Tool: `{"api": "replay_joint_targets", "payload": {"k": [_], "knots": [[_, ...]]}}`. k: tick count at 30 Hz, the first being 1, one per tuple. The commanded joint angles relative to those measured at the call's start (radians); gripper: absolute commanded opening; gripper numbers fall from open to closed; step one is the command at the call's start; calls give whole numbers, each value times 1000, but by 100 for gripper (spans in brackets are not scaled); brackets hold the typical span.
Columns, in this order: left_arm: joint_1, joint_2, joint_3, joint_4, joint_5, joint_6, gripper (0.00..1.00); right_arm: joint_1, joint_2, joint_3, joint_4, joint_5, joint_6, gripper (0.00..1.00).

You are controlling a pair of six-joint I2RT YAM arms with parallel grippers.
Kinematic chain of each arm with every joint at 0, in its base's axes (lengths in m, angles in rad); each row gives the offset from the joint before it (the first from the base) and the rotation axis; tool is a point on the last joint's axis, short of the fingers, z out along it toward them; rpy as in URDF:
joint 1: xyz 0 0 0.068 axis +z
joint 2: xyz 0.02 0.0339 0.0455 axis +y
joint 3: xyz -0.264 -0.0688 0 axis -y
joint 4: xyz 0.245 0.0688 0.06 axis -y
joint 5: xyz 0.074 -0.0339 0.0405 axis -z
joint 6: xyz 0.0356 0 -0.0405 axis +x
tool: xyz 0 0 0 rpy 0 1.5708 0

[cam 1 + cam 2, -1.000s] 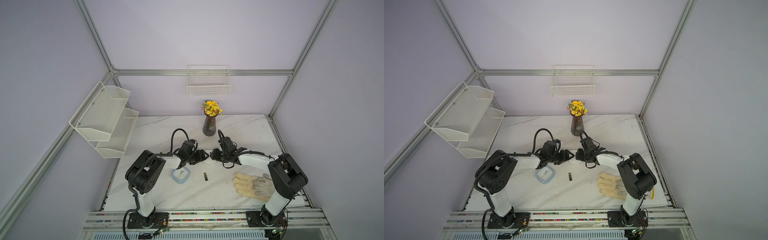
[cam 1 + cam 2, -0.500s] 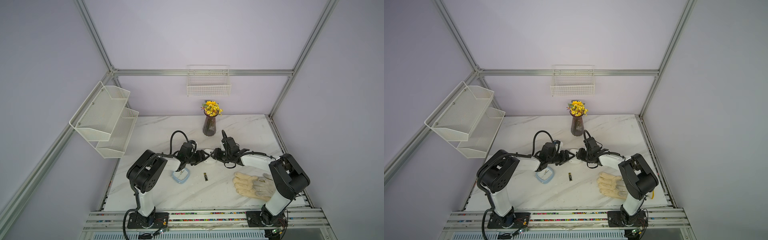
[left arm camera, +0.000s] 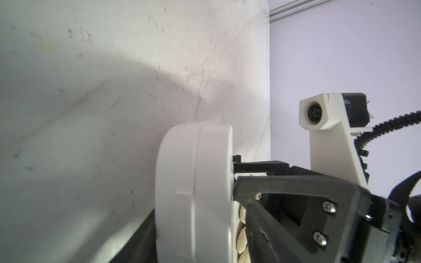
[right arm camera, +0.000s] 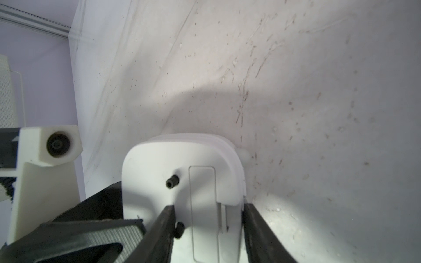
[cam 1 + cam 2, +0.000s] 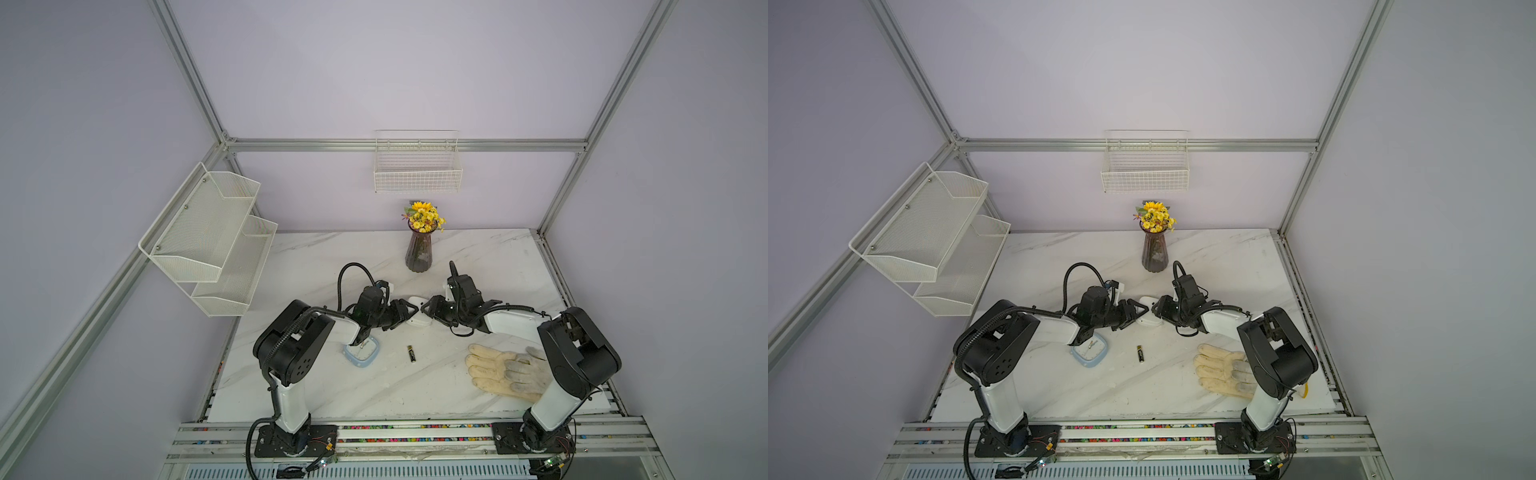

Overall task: Insert the battery into the alarm
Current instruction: Adjust the alarm at the center of the board.

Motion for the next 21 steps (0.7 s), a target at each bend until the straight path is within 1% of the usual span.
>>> {"api": "replay_joint_targets", "payload": {"k": [1, 6, 11, 16, 18, 21], "knots": [[-4, -21, 7, 96, 26, -20, 54, -2, -5, -24, 19, -36, 33, 49], [-4, -24, 7, 97, 26, -23, 48, -7, -9, -33, 26, -40, 37, 50], [-4, -35, 2, 96, 20, -20, 41, -9, -19, -36, 26, -30, 36, 50], [-3, -43, 11, 71, 12, -6, 37, -8, -39, -33, 21, -30, 25, 59], [-4, -56, 26, 20, 0, 22, 35, -10, -50, -29, 12, -24, 18, 63], [-3, -87, 59, -102, -31, 85, 34, -10, -70, -24, -4, -15, 5, 70]]}}
